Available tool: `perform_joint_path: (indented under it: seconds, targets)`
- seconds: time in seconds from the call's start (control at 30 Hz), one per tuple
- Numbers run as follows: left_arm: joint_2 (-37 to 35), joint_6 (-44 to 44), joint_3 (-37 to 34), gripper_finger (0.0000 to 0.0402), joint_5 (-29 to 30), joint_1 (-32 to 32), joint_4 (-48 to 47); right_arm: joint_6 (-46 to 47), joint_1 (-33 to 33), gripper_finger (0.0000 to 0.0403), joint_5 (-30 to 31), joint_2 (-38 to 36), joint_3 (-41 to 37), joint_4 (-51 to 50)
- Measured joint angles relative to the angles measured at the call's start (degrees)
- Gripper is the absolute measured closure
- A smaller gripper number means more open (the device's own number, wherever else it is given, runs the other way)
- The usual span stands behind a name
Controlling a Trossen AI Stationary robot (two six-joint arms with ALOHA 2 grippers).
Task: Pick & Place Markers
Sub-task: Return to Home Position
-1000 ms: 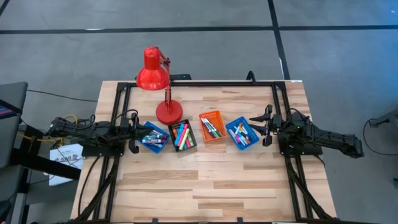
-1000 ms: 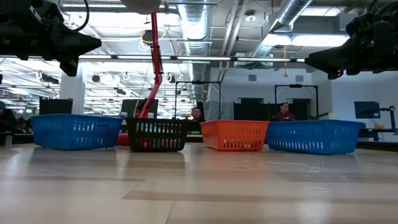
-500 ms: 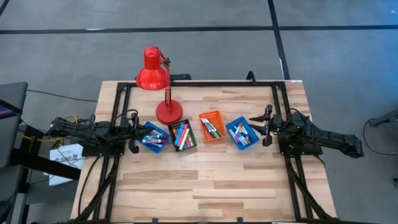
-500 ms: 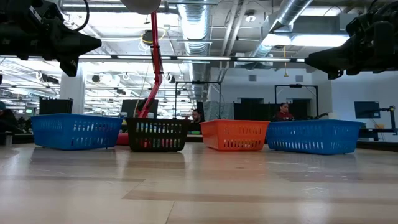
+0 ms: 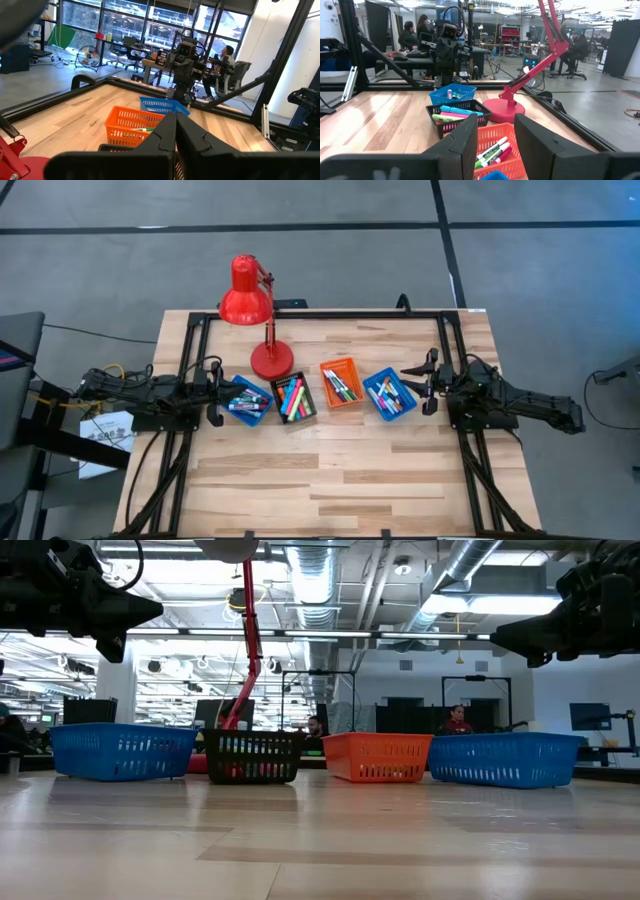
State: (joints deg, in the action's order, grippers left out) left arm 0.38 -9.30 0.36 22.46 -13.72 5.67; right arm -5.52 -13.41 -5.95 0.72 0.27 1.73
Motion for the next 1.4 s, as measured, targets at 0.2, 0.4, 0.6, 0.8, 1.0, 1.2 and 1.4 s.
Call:
perform_joint_path:
  seconds: [0.2, 0.4, 0.6, 0.8, 1.0, 1.2, 1.4]
  targets:
    - [0.0, 0.0, 0.0, 0.0396, 0.0, 0.0, 0.0, 0.0, 0.0, 0.0285, 0.0, 0.0, 0.0, 0.0]
    - [0.0, 0.0, 0.0, 0.0396, 0.0, 0.0, 0.0, 0.0, 0.0, 0.0285, 0.0, 0.0, 0.0, 0.0]
    - [0.0, 0.0, 0.0, 0.0396, 0.0, 0.0, 0.0, 0.0, 0.0, 0.0285, 0.0, 0.0, 0.0, 0.0]
    - [0.6, 0.0, 0.0, 0.0396, 0.0, -0.2, 0.0, 0.0, 0.0, 0.0285, 0.0, 0.0, 0.0, 0.0]
    - [0.9, 0.0, 0.0, 0.0396, 0.0, -0.2, 0.0, 0.0, 0.0, 0.0285, 0.0, 0.0, 0.0, 0.0]
    - [0.9, 0.0, 0.0, 0.0396, 0.0, -0.1, 0.0, 0.0, 0.0, 0.0285, 0.0, 0.0, 0.0, 0.0]
    - [0.9, 0.0, 0.0, 0.0396, 0.0, -0.1, 0.0, 0.0, 0.0, 0.0285, 0.0, 0.0, 0.0, 0.0]
